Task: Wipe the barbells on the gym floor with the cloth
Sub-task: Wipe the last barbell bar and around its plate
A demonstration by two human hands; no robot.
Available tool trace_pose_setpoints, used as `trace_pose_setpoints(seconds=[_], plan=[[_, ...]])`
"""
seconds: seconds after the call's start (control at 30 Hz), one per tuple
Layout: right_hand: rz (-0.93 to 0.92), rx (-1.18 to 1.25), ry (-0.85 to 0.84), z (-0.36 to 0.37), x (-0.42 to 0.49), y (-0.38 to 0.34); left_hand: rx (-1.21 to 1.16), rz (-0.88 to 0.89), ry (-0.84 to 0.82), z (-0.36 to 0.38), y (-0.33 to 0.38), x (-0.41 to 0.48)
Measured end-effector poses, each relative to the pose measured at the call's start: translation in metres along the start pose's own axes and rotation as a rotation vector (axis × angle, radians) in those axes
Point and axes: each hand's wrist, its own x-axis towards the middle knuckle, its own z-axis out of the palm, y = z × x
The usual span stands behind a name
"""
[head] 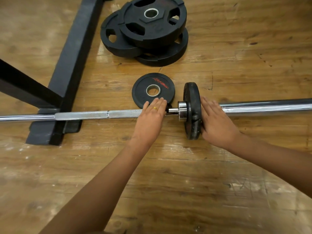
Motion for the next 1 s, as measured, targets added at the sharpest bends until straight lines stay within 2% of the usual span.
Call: trace_pose_setpoints(seconds=[0.17, 0.33, 0.47, 0.53, 0.67, 0.83, 1.0], plan=[[-0.017, 0.049, 0.012, -0.004, -0.003, 0.002, -0.01, 0.159, -0.073, -0.005, 0.024, 0.007], [0.021, 0.127, 0.046, -0.017, 0.01, 0.009, -0.061, 0.052, 0.025, 0.0, 0.009, -0.01], [0.12, 0.17, 0.032, -0.025, 0.036, 0.022, -0.087, 0.016, 0.027, 0.003, 0.014, -0.013], [0.138, 0.132, 0.002, -0.02, 0.042, 0.023, -0.068, 0.028, -0.001, -0.002, 0.015, -0.009], [0.148, 0.074, 0.055, -0.01, 0.044, 0.022, -0.05, 0.073, -0.047, -0.006, 0.014, 0.004], [0.138, 0.045, 0.05, -0.006, 0.046, 0.025, 0.038, 0.206, -0.084, -0.008, 0.016, 0.001], [0.134, 0.03, 0.036, -0.007, 0.043, 0.026, -0.026, 0.091, -0.044, -0.009, 0.01, -0.002]])
